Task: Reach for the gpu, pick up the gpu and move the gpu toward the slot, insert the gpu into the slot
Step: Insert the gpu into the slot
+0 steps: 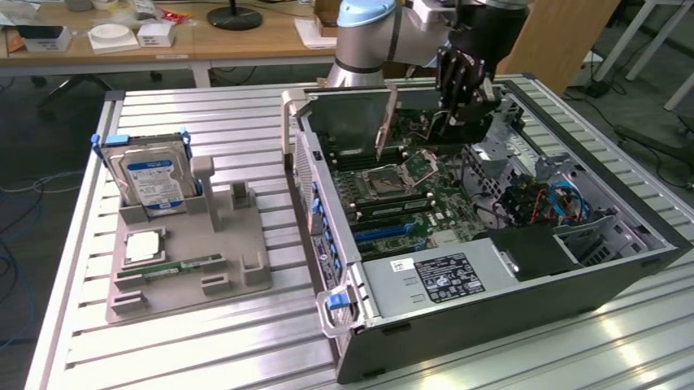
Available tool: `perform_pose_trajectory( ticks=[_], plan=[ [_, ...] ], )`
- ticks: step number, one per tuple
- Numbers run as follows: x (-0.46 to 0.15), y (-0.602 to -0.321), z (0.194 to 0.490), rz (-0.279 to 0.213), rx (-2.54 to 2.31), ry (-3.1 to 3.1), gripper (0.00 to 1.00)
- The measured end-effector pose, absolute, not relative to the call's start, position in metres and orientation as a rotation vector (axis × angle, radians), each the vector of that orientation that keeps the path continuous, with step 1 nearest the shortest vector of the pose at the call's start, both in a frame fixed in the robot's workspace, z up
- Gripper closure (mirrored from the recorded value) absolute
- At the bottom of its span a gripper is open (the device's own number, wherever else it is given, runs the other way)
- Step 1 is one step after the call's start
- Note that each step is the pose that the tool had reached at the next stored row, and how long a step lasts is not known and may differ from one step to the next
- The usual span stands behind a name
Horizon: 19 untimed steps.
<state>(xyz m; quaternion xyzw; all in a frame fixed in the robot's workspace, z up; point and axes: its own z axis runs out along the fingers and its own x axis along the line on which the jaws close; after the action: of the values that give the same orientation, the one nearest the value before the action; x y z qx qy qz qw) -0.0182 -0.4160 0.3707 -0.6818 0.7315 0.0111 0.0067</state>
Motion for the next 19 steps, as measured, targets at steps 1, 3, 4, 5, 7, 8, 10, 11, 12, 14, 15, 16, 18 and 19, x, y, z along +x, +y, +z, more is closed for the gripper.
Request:
perform_pose_trajectory(
  ticks=[1,3,4,5,7,8,10,11,12,14,15,16,18,19],
  plan=[
    [-0.018,-0.416,0.37,0.035,-2.145,2.276,0.73],
    [-0.02,-0.416,0.368,0.035,-2.157,2.266,0.73],
    [-0.022,-0.416,0.367,0.035,-2.161,2.262,0.73],
    [-0.023,-0.416,0.365,0.035,-2.167,2.256,0.73],
    [-0.024,-0.416,0.363,0.035,-2.188,2.236,0.73],
    [-0.024,-0.416,0.363,0.035,-2.197,2.227,0.73],
    [-0.024,-0.417,0.363,0.036,-2.207,2.217,0.73],
    [-0.024,-0.418,0.363,0.036,-2.208,2.216,0.73],
    [-0.025,-0.418,0.363,0.036,-2.209,2.216,0.73],
    [-0.027,-0.418,0.362,0.036,-2.209,2.216,0.73],
    [-0.03,-0.418,0.362,0.036,-2.209,2.216,0.73],
    [-0.033,-0.418,0.361,0.036,-2.208,2.216,0.73],
    [-0.037,-0.418,0.359,0.036,-2.208,2.217,0.73],
    [-0.038,-0.418,0.358,0.036,-2.208,2.217,0.73]
  ],
)
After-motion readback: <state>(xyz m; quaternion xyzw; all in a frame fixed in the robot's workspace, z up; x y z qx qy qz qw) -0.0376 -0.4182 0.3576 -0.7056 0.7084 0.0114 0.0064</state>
